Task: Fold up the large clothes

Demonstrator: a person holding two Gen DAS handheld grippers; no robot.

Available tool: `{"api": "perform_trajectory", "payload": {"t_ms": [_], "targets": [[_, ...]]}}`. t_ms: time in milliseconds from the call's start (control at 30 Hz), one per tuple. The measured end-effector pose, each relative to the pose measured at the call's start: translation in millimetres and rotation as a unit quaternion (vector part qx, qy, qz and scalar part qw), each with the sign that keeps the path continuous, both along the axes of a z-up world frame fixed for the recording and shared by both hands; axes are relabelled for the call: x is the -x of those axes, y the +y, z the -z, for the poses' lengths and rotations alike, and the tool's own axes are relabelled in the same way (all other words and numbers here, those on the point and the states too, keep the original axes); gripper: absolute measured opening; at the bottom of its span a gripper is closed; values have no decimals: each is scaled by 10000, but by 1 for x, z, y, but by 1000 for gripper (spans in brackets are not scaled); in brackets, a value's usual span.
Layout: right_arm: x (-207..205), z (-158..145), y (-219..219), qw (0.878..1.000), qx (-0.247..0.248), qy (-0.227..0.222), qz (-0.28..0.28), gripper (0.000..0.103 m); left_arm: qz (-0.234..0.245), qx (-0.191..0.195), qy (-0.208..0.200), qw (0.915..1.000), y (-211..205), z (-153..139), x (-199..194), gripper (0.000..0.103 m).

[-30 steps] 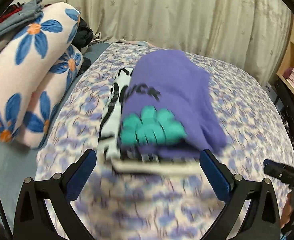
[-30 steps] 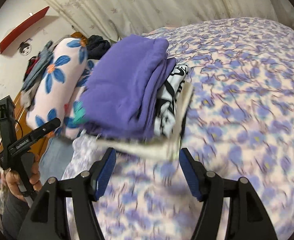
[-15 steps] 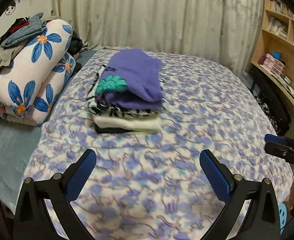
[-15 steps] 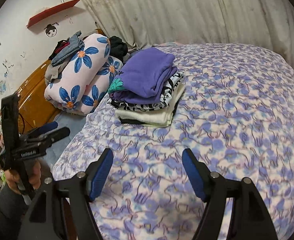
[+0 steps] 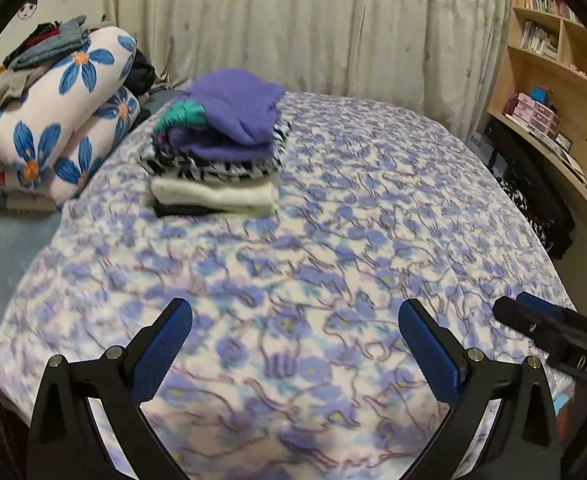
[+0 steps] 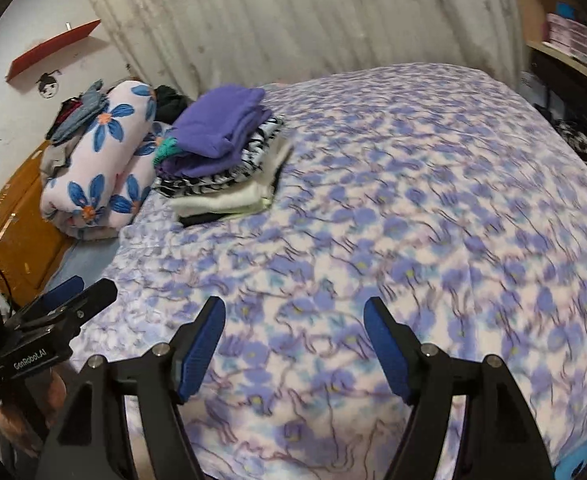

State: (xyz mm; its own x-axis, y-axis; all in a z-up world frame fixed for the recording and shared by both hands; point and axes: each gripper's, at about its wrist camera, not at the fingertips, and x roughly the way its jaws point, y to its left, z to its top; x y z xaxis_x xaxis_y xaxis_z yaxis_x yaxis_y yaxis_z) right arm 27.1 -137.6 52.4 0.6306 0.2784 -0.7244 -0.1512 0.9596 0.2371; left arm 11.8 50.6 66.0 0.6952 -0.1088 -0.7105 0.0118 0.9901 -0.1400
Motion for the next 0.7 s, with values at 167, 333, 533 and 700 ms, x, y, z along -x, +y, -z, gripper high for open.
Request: {"api": "perform_trajectory", "payload": {"t_ms": [167, 333, 533, 700], "targets": [[18, 14, -11, 9997, 79, 19, 232, 79, 128, 17, 252, 9996, -28, 25, 10, 102], [28, 17, -18, 9989, 310, -70, 341, 79, 111, -51, 297, 9995, -40, 30, 16, 102], [32, 21, -16, 9993, 263, -55, 248, 80, 12, -223, 315, 9993, -46, 31, 19, 102], [35, 22, -11, 9991, 389, -123, 142, 80, 18, -271, 327, 9991, -49, 33, 18, 102]]}}
